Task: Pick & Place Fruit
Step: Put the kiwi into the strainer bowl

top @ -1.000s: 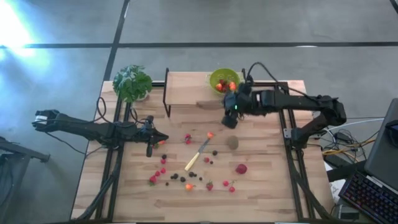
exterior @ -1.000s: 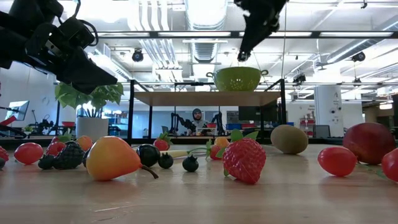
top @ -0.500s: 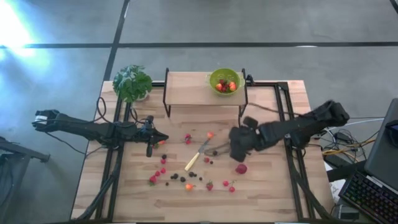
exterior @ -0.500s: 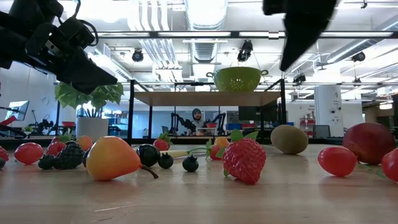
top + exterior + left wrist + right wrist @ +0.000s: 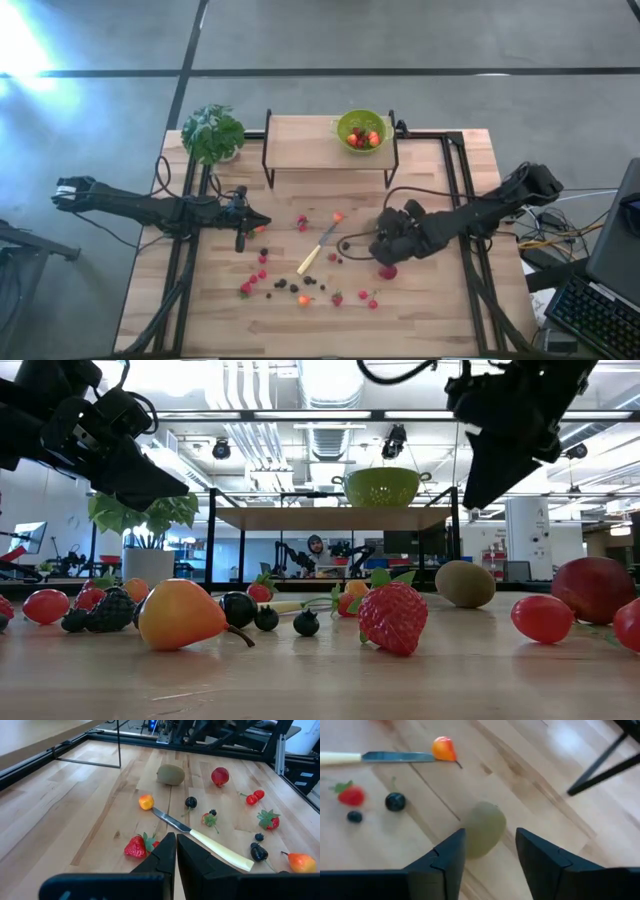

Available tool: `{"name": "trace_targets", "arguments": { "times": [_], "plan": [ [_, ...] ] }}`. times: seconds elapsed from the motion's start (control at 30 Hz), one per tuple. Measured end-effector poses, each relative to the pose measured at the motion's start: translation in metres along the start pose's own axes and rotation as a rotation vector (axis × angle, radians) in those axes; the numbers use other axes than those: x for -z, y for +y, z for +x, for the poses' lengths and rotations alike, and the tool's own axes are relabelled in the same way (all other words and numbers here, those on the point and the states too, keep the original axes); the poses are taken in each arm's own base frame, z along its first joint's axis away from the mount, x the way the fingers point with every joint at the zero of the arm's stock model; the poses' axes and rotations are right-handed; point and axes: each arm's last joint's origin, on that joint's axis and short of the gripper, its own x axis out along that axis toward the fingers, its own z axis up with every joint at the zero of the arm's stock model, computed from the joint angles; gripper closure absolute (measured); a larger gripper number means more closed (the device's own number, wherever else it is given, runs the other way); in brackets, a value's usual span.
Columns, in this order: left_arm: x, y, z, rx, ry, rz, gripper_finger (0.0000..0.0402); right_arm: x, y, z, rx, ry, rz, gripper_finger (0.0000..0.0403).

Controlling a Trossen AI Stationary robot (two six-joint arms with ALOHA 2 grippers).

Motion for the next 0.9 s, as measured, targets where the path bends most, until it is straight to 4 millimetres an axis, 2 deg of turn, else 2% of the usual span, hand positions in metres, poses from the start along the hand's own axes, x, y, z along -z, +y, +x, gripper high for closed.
{"name": "trace_targets", "arguments": {
  "times": [0.23,0.47,0.9],
  "plan": [
    [0.000,0.000,0.000,0.000,0.000,0.000,0.0381,-0.002,-0.002,0.008,0.001,-0.007,0.129,0.0161],
    [0.000,0.000,0.000,-0.001,0.000,0.000,0.0381,0.003,-0.003,0.024,-0.028,-0.046,0.187,0.0107],
    [0.000,0.000,0.000,0.000,0.000,0.000,0.0381,0.033,-0.013,0.055,-0.054,-0.069,0.294,0.0058]
  ]
}}
